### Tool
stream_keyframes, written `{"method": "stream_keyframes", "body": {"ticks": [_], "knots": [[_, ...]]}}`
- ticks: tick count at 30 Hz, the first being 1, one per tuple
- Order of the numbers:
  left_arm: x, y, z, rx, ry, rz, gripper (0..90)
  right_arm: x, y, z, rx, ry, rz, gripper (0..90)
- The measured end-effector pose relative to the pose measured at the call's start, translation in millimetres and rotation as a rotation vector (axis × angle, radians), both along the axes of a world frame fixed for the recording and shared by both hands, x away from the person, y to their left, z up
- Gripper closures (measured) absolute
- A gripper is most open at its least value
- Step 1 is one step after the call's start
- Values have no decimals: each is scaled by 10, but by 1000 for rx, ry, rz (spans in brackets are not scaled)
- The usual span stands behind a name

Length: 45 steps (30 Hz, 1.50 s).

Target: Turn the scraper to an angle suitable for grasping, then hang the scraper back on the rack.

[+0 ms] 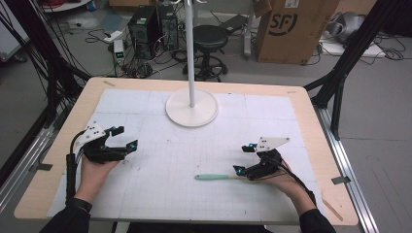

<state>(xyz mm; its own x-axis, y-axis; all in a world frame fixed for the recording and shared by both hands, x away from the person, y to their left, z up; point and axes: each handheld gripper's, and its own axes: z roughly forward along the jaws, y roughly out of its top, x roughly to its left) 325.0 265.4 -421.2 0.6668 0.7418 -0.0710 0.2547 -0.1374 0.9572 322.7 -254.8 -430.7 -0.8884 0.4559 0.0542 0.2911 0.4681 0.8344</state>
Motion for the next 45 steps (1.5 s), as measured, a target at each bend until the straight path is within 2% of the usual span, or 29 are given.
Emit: {"method": "stream_keyframes", "body": {"ticks": [8, 12, 21, 27, 32, 35, 37, 39, 41, 43, 45], "knots": [[3, 0, -3, -1, 1, -2, 187, 2, 6, -24, -16, 13, 17, 165], [3, 0, -3, 3, -1, 0, 187, 1, 8, -36, -29, 25, 28, 209], [0, -11, -8, 16, 4, -8, 187, -27, 67, -85, -73, 61, 126, 393], [0, -22, -15, 29, 8, -13, 188, -63, 116, -95, -88, 62, 193, 498], [2, -28, -21, 39, 14, -15, 191, -84, 152, -133, -129, 70, 222, 564], [2, -33, -25, 46, 15, -16, 192, -92, 168, -148, -147, 63, 241, 608], [2, -38, -26, 48, 15, -16, 192, -108, 176, -147, -165, 35, 246, 652], [2, -43, -28, 47, 16, -15, 193, -119, 183, -146, -171, 26, 252, 697], [3, -42, -28, 48, 16, -16, 193, -141, 199, -143, -179, 4, 271, 771], [2, -42, -29, 50, 17, -16, 195, -166, 210, -136, -198, -17, 278, 775], [2, -43, -29, 55, 20, -15, 197, -160, 212, -135, -195, 0, 271, 778]]}}
